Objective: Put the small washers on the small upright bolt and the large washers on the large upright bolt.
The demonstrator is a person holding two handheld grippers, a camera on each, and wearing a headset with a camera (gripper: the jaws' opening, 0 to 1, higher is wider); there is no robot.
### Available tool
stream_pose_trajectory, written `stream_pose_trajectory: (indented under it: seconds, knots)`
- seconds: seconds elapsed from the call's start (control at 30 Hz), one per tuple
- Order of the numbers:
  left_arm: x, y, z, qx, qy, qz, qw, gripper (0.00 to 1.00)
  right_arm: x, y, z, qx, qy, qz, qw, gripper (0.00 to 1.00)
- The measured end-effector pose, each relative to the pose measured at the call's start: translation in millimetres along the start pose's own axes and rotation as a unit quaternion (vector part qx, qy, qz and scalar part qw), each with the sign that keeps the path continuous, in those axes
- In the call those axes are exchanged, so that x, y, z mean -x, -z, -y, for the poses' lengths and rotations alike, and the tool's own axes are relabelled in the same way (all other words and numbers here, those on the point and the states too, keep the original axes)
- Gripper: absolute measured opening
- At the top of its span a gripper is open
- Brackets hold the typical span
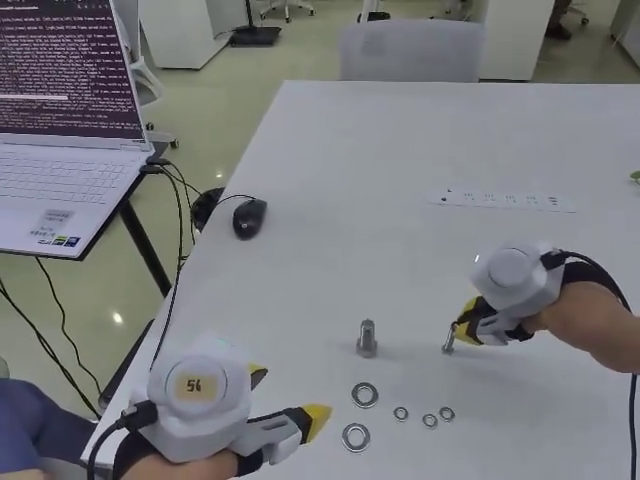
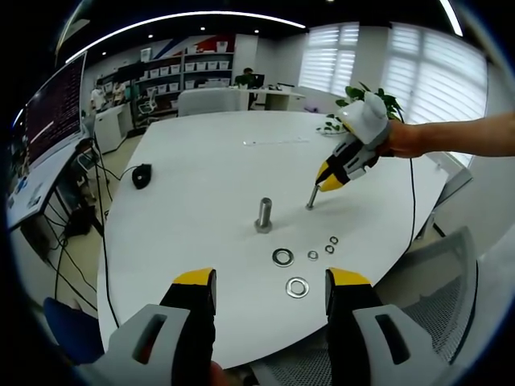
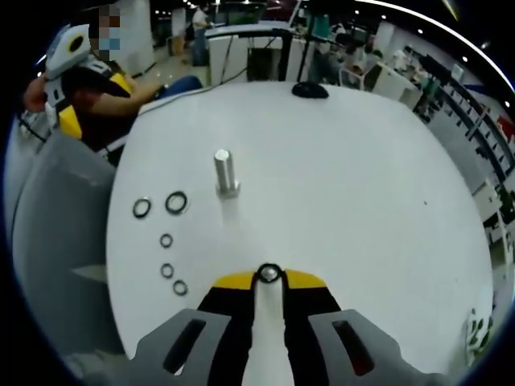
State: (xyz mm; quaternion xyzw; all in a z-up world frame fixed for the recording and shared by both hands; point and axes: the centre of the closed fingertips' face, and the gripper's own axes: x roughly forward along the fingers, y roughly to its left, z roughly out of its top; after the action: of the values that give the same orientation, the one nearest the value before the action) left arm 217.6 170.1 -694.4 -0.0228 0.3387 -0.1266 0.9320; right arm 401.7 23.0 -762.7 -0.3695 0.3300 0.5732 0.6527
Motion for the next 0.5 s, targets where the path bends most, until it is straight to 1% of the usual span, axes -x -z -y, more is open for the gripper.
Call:
stream_pose_trajectory:
  seconds: [0.07, 0.4, 0.5]
  knots:
    - [-0.2, 0.0, 0.2, 0.001, 0.000, 0.000, 1.0000, 0.54, -1.7, 1.1, -0.6, 0.001, 0.000, -0.006, 1.0000, 0.13]
    - [1.1, 3.1, -2.0, 0.003, -0.001, -0.002, 1.0000, 0.54, -3.2, -0.4, 0.1, 0.004, -0.001, -0.020, 0.9998, 0.13]
    - [0.6, 3.5, -2.2, 0.004, 0.000, -0.003, 1.0000, 0.54, -5.4, -0.7, -0.4, 0.016, -0.003, -0.029, 0.9995, 0.13]
